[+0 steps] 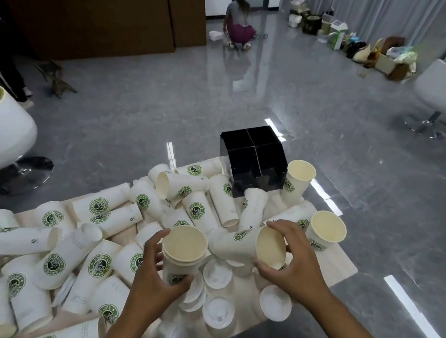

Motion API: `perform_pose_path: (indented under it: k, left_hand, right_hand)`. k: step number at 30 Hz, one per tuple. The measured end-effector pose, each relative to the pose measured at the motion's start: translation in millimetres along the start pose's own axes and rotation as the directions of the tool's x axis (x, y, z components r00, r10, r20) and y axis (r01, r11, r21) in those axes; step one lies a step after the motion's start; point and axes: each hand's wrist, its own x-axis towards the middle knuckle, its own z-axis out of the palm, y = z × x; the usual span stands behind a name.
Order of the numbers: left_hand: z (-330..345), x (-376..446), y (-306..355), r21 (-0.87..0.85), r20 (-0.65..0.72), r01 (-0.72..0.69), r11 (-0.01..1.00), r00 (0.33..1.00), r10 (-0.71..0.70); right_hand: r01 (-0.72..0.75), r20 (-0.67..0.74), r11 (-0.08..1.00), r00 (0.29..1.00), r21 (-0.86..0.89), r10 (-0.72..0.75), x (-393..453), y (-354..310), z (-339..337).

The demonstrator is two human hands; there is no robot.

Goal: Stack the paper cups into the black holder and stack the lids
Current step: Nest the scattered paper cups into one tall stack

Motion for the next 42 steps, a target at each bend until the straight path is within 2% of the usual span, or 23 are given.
perform_pose_path:
  k: [8,16,20,25,36,42]
  left_hand:
    - [-35,42,29,0.023,-0.052,-0.088,0.996,0.995,0.089]
    - [-62,65,69,0.014,-0.12,-0.147,0.989,0.982,0.147]
    - [-70,65,75,-0.001,-0.14,-0.138,0.99,0.981,0.136]
    - [-80,60,73,-0.015,-0.167,-0.105,0.994,0.981,0.101]
    - [-97,65,95,-0.006,-0.163,-0.186,0.983,0.97,0.182]
    - [-105,69,103,-0.054,-0.179,-0.205,0.977,0.965,0.192]
  right_hand:
    - [0.172,-0.091,0.971,0.983,0.167,-0.158,103,-86,-33]
    - [0.323,-0.08,0.903,0.946,0.282,-0.314,168,-168,-37]
    - [0.329,0.037,0.89,0.933,0.316,-0.358,175,-190,-24]
    - [0.342,0.076,0.885,0.921,0.317,-0.383,180,-199,-9]
    - [0.29,0.263,0.92,0.896,0.262,-0.358,185,-200,53]
    - [0.221,0.233,0.925,0.925,0.309,-0.299,181,-199,83]
